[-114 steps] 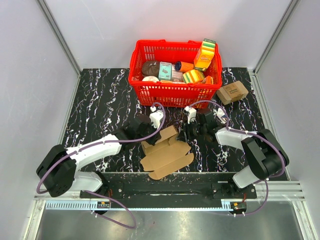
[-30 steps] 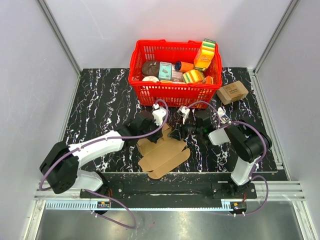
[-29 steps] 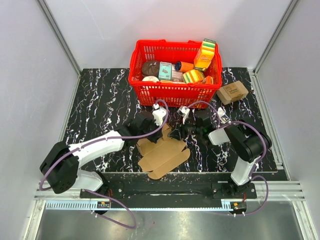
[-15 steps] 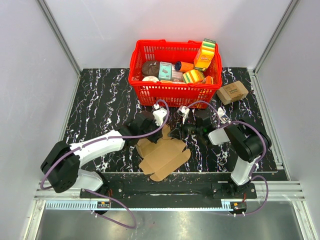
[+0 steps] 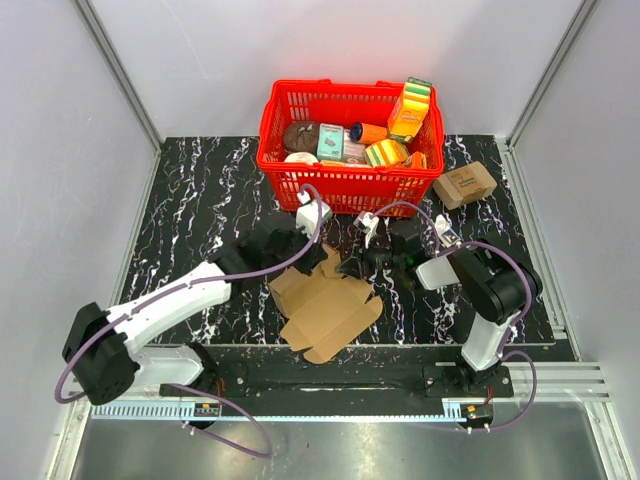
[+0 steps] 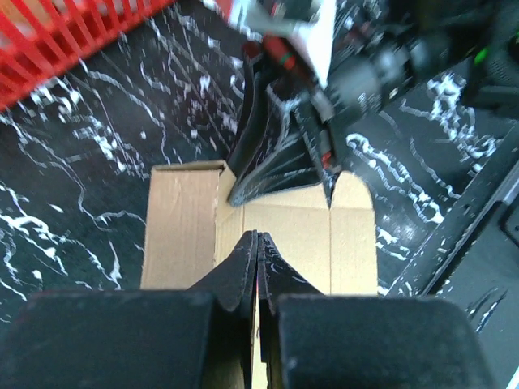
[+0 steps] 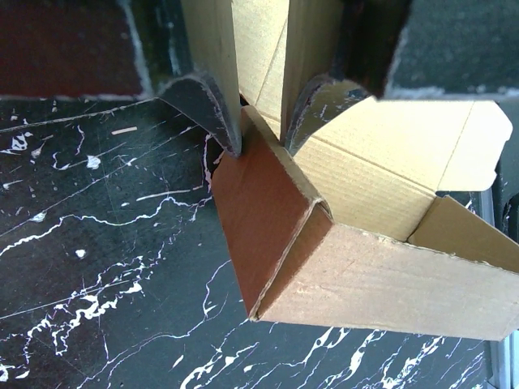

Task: Fold the paper box

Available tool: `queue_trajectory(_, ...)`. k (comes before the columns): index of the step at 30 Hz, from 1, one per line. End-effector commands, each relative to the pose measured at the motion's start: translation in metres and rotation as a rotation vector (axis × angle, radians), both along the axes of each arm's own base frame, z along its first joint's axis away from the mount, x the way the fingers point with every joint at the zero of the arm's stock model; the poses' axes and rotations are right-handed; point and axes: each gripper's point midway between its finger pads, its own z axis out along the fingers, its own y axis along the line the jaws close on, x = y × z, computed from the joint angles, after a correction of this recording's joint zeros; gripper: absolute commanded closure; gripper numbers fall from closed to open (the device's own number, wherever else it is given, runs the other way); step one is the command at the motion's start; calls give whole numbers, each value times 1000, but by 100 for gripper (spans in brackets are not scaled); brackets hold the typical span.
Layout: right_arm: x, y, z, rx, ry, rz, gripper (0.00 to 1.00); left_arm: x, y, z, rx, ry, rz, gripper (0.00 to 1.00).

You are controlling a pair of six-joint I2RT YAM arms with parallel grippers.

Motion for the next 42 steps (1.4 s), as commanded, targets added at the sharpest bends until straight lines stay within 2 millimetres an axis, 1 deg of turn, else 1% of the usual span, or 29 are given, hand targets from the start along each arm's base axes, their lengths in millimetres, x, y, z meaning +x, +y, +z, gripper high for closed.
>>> queue_trajectory(1,9,7,14,27,-63,-1,71,13,10,56,-81,-129,38,99)
queue_trajectory(2,8,7,14,26,-61,-3,71,18,18,56,-75,-134,68,99)
queue_trajectory(6,9,6,18,28,-75,-11,73,38,51,30,-52,-68,181,100)
queue_trajectory(8,9,5,20,29,-80,-15,73,46,61,17,-21,-44,223,100)
queue_trajectory(13,8,6,23,28,-83,-11,74,53,68,-14,77,21,256,100)
queue_trajectory(17,8,4,22,16,-80,-15,75,55,67,-28,103,52,261,100)
queue_trajectory(23,8,2,21,-1,-98,-28,76,50,56,-36,80,93,212,100)
queue_trajectory(26,8,1,16,-24,-103,-39,77,47,55,-39,70,102,205,100)
queue_trajectory(30,8,2,14,-40,-119,-50,80,45,53,-37,59,103,193,100)
queue_trajectory(42,10,2,15,-83,-151,-100,80,36,40,-31,38,92,137,100)
